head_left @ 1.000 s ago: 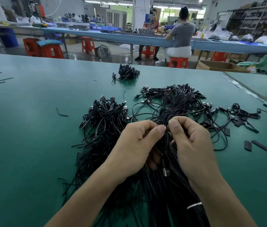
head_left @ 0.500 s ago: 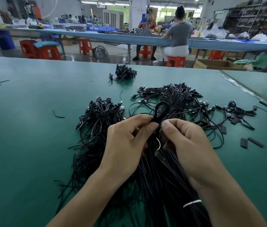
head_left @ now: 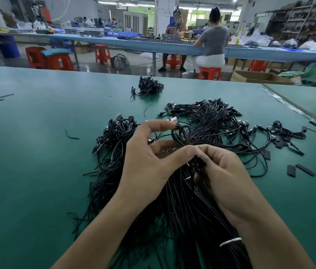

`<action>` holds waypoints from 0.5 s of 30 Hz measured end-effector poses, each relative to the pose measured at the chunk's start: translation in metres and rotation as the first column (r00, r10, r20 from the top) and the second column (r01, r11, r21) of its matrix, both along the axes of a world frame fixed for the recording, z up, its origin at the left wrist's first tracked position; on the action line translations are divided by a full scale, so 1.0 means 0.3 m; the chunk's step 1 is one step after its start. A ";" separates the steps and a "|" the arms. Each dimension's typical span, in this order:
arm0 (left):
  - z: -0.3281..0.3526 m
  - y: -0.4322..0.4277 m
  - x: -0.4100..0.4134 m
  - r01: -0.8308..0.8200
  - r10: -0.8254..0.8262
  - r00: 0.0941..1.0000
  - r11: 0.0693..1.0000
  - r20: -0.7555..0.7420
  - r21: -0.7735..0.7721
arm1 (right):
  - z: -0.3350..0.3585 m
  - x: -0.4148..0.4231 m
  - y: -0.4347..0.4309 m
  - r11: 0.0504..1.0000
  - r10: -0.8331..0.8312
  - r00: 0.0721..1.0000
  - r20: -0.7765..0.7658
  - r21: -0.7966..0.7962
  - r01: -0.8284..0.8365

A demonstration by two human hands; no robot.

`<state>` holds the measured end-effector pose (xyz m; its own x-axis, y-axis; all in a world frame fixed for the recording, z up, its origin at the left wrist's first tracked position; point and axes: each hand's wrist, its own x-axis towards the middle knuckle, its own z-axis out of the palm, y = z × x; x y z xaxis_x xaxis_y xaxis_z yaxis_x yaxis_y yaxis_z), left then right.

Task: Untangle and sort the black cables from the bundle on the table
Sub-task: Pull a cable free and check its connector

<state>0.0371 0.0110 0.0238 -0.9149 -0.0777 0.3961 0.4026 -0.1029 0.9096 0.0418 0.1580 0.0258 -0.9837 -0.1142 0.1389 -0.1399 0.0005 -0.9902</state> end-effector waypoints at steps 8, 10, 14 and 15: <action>-0.004 -0.009 -0.005 0.159 -0.139 0.966 0.984 0.217 -0.078 | -0.010 -0.017 0.026 0.976 -0.094 0.948 -0.303 0.159 0.147; -0.002 -0.009 -0.007 0.150 -0.130 0.980 0.980 0.148 -0.133 | -0.023 -0.024 0.039 0.946 -0.095 0.935 -0.341 0.260 0.191; -0.022 -0.008 -0.009 -0.053 0.028 0.997 0.915 -0.068 -0.400 | -0.050 -0.034 0.032 0.887 -0.151 0.926 -0.347 0.367 0.282; -0.023 -0.004 -0.006 -0.117 0.057 0.988 0.886 -0.145 -0.449 | -0.057 -0.035 0.030 0.891 -0.166 0.930 -0.327 0.354 0.283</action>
<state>0.0354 0.0098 0.0167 -0.8538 0.0611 0.5170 0.5033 0.3509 0.7897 0.0312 0.1670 0.0087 -0.9154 0.0030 0.4025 -0.3600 0.4417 -0.8218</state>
